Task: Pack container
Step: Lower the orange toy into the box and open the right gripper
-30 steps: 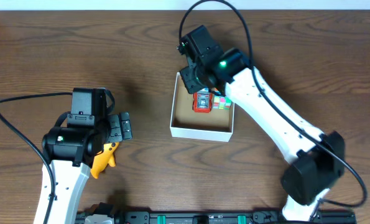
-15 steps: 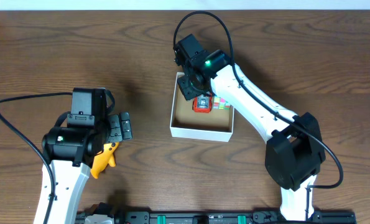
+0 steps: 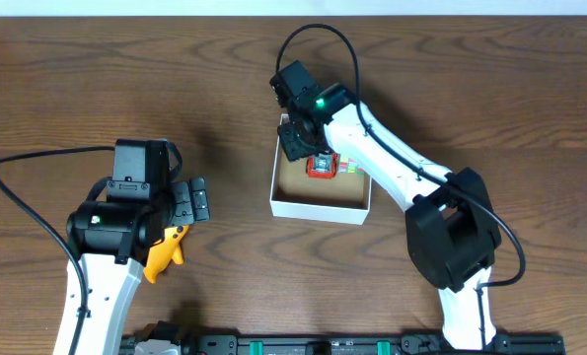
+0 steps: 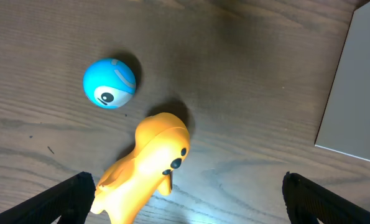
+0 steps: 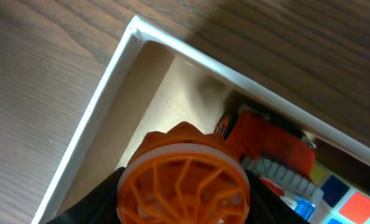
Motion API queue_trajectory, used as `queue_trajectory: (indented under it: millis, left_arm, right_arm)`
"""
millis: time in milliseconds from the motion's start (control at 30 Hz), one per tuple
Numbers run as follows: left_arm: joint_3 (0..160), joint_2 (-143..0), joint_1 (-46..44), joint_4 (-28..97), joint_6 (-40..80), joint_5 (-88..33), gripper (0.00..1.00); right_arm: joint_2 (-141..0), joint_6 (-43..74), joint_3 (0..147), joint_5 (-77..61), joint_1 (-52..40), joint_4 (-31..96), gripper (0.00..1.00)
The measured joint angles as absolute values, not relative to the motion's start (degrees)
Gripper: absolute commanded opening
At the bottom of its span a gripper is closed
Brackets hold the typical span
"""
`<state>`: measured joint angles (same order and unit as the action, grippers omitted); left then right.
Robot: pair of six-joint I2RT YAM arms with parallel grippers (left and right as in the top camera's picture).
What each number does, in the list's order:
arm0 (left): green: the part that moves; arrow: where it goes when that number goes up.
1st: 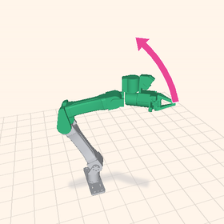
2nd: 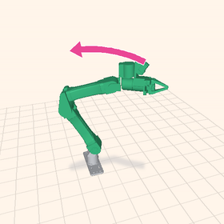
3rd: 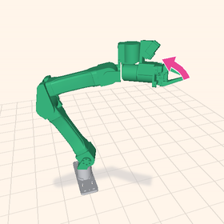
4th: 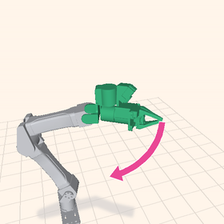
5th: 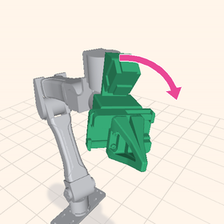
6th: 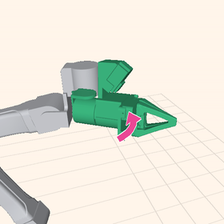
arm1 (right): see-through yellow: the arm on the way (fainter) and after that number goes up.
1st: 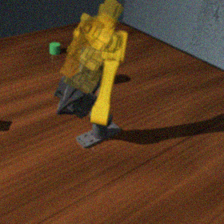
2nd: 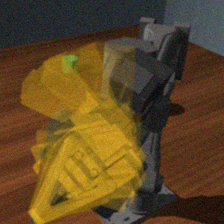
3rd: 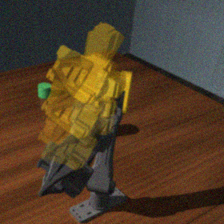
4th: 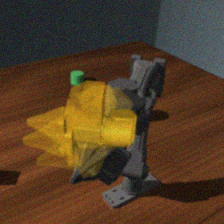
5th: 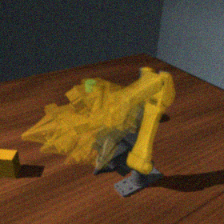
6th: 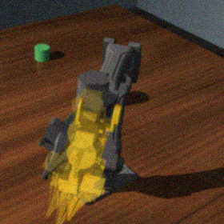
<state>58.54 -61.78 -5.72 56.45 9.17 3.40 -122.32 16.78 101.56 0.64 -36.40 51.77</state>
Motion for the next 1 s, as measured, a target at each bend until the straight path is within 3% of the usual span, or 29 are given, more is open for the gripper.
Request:
queue_trajectory:
  millis: [367, 500, 667, 767, 967, 1000]
  left_arm:
    - [58.54, -61.78, -5.72, 56.42, 9.15, 3.4, 0.98]
    - [58.54, -61.78, -5.72, 56.42, 9.17, 3.4, 0.98]
    - [58.54, -61.78, -5.72, 56.42, 9.15, 3.4, 0.98]
    - [58.54, -61.78, -5.72, 56.42, 9.15, 3.4, 0.98]
    - [58.54, -61.78, -5.72, 56.42, 9.15, 3.4, 0.98]
    - [58.54, -61.78, -5.72, 56.42, 9.15, 3.4, 0.98]
  right_arm:
    - [-123.11, 18.11, 101.58, 0.14, -36.58, 51.13, 0.02]
    - [-123.11, 18.44, 101.58, 0.1, -36.58, 51.09, 0.28]
    - [-123.11, 18.46, 101.58, -0.05, -36.58, 50.87, 0.45]
    - [-123.11, 18.48, 101.58, -0.08, -36.58, 50.7, 0.48]
    - [-123.11, 19.11, 101.58, -0.14, -36.58, 50.02, 0.73]
    - [-123.11, 19.18, 101.58, -0.1, -36.58, 49.93, 0.73]
